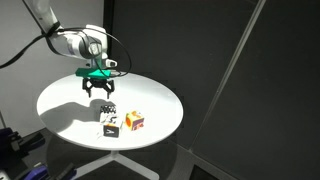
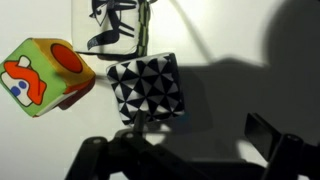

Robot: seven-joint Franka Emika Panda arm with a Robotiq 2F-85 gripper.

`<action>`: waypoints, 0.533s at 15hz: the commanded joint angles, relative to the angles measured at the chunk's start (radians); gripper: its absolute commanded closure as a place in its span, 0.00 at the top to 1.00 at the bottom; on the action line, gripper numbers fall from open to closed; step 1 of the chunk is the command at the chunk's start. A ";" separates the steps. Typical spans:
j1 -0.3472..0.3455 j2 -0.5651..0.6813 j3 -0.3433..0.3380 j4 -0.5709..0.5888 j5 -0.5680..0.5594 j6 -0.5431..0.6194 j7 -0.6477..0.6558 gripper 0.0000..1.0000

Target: Place the left white and black block next to the right one

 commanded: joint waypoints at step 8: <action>0.061 -0.199 0.015 -0.110 0.127 -0.262 0.310 1.00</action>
